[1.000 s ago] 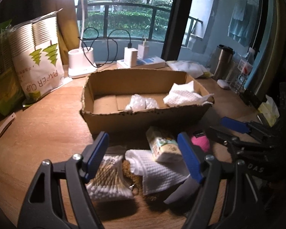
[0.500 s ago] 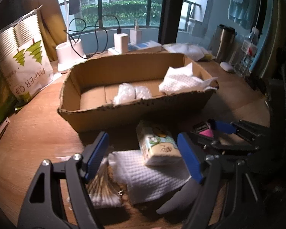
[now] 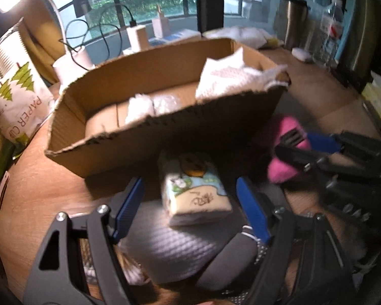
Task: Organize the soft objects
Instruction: 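Grasp the pink plush toy with the right tool while the left tool grasps the cartoon tissue packet, then carry the pink plush and tissue packet into the box and open both tools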
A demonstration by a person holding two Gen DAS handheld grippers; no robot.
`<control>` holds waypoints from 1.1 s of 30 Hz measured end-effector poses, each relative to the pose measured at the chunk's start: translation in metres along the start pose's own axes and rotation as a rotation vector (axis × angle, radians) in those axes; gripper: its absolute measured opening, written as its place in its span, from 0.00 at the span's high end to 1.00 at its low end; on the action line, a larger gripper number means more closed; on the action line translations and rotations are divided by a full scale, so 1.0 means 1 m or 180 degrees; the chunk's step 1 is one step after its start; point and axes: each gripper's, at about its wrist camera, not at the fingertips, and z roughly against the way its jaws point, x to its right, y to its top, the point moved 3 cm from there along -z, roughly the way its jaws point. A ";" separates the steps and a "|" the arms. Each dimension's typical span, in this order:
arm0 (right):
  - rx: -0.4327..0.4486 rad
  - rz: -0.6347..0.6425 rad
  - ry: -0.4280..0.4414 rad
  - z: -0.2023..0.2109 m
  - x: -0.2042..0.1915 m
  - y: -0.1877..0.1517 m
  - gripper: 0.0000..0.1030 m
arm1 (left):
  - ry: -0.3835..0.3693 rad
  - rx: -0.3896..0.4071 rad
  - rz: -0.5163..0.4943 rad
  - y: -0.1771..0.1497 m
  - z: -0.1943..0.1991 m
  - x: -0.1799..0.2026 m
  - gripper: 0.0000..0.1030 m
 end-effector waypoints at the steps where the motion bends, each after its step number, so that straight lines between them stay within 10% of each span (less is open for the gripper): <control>1: 0.0016 -0.0019 -0.0010 0.002 0.002 0.000 0.62 | 0.0001 -0.0043 -0.0009 -0.001 -0.003 0.001 0.26; 11: 0.0144 -0.0047 -0.0053 0.020 0.008 0.001 0.62 | -0.0104 -0.0097 0.0017 -0.004 -0.005 0.000 0.46; 33: 0.0354 0.0195 -0.0095 0.049 -0.032 0.013 0.62 | -0.0337 0.0505 0.0105 0.002 0.061 -0.024 0.50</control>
